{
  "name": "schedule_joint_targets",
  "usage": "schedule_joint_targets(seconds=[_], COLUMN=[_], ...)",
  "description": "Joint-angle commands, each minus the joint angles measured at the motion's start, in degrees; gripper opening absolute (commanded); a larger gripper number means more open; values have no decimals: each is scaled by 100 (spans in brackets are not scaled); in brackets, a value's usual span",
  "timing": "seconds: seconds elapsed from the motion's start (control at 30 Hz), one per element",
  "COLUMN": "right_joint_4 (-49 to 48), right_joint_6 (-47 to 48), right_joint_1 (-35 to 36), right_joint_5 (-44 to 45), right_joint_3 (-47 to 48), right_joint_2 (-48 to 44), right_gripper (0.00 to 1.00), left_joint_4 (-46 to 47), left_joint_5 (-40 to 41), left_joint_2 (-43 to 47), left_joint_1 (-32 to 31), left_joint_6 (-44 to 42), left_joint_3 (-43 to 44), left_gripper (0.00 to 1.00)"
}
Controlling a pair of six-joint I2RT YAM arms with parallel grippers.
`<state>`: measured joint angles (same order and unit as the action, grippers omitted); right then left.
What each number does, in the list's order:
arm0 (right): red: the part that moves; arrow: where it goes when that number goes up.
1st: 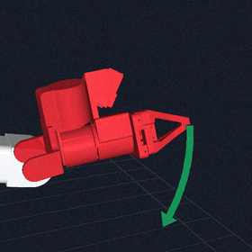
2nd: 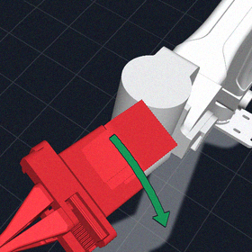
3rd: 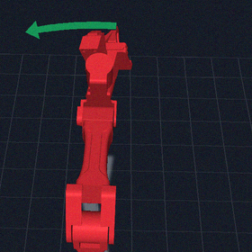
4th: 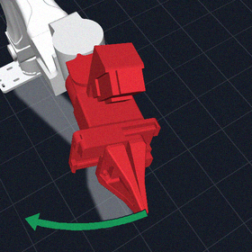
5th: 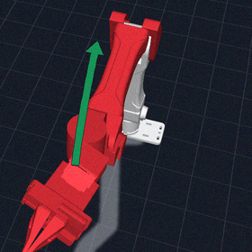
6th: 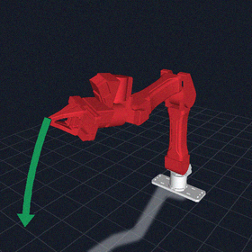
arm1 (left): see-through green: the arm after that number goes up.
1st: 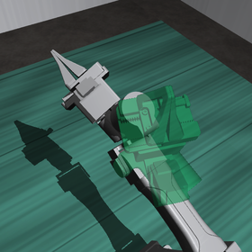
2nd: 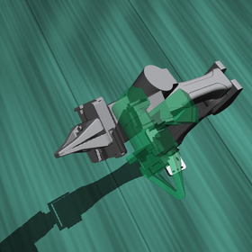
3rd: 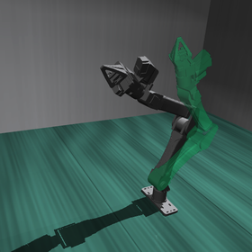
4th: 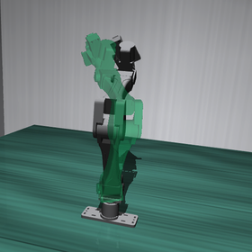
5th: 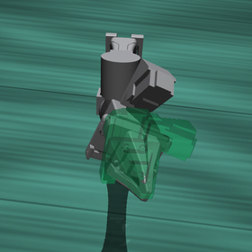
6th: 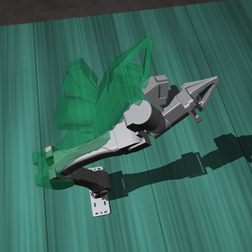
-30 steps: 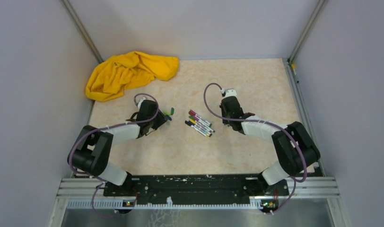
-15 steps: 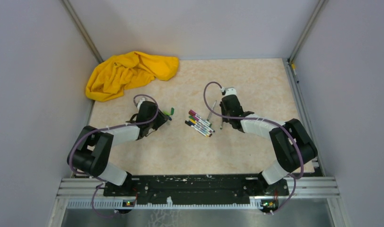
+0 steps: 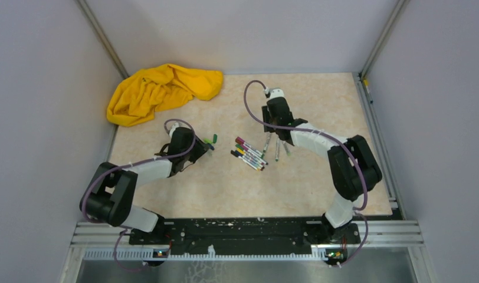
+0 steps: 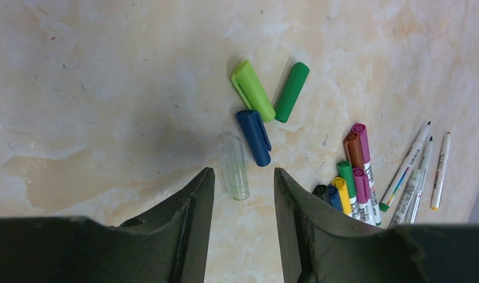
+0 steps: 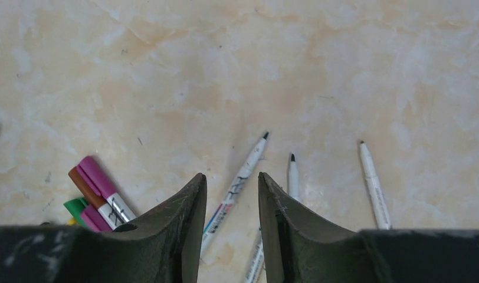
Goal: Open the pen caps
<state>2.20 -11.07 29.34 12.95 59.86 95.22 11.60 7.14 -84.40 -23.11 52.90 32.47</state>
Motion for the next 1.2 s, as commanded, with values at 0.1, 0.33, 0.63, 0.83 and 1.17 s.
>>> schedule_joint_targets(seconds=[0.1, 0.33, 0.63, 0.83, 1.17], right_joint_4=[291, 145, 313, 405, 730], right_joint_6=[35, -115, -267, -391, -388], right_joint_1=[304, 370, 377, 371, 379], right_joint_5=[-6, 24, 25, 138, 493], right_joint_3=[779, 445, 106, -86, -173], right_joint_2=[850, 945, 917, 838, 696], right_gripper=[37, 33, 32, 32, 19], left_joint_4=[260, 339, 596, 652, 728], left_joint_5=[14, -10, -170, -153, -181], left_joint_2=[370, 457, 281, 329, 347], left_joint_1=[-18, -18, -19, -18, -18], left_joint_6=[3, -39, 90, 107, 122], left_joint_3=[-120, -108, -198, -275, -373], left_gripper=[48, 48, 48, 48, 48])
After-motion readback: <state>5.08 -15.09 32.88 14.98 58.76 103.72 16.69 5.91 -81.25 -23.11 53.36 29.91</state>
